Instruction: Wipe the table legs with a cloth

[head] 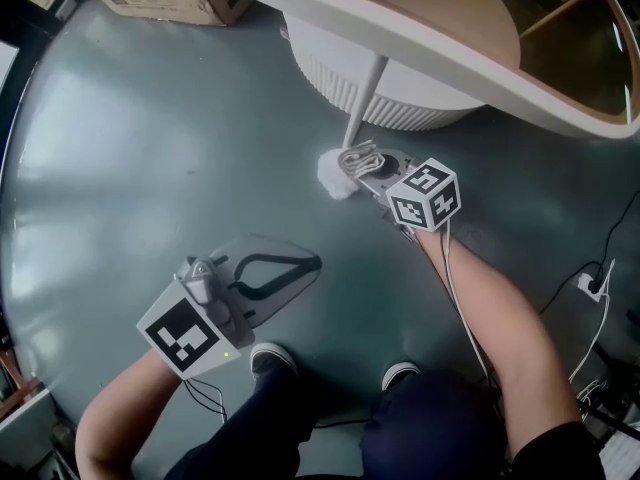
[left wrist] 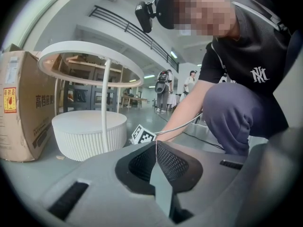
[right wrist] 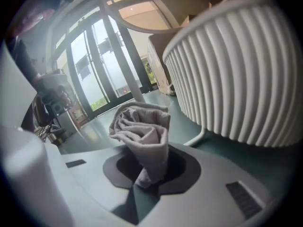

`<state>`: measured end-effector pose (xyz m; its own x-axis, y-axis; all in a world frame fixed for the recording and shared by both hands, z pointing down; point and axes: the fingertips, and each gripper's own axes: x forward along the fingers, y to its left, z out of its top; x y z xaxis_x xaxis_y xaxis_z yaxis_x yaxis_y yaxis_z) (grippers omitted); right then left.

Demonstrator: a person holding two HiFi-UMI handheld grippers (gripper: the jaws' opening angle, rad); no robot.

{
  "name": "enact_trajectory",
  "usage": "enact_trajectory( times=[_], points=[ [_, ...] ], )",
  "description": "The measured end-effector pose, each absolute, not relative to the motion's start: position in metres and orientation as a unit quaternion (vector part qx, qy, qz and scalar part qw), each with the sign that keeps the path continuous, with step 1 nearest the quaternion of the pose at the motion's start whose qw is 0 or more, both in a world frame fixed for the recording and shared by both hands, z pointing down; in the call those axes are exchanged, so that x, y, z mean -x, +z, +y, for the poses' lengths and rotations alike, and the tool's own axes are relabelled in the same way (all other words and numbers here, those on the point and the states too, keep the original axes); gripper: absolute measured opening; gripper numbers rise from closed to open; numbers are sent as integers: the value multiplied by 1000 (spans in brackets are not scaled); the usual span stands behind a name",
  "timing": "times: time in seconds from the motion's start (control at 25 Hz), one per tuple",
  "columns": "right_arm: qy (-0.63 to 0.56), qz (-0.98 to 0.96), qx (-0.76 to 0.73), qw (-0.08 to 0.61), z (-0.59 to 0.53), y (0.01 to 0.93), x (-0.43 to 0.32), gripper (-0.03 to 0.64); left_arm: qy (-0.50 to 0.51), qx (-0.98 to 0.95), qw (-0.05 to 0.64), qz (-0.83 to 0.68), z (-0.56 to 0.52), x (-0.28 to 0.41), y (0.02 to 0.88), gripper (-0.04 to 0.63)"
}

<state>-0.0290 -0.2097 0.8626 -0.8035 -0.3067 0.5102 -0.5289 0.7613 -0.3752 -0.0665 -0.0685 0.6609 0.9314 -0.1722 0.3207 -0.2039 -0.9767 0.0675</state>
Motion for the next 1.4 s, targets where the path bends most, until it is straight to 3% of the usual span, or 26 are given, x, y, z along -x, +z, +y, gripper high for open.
enact_trajectory(
  times=[0.2,0.52,0.72,1.04,1.4],
  points=[
    [343,-883,-229,225,-200,860,32,71,155,-981,63,-98,-63,66,663,8],
    [217,-964,-154,23,-172,603,40,71,129,-986,64,-88,-61,55,649,8],
    [150,-963,-221,-13,-203,530,43,71,115,-988,41,-90,-69,53,632,8],
    [168,-960,-226,-17,-208,557,39,67,121,-987,39,-101,-69,55,636,8],
    [229,-937,-243,106,-211,732,38,67,150,-982,64,-99,-64,69,664,8]
  ],
)
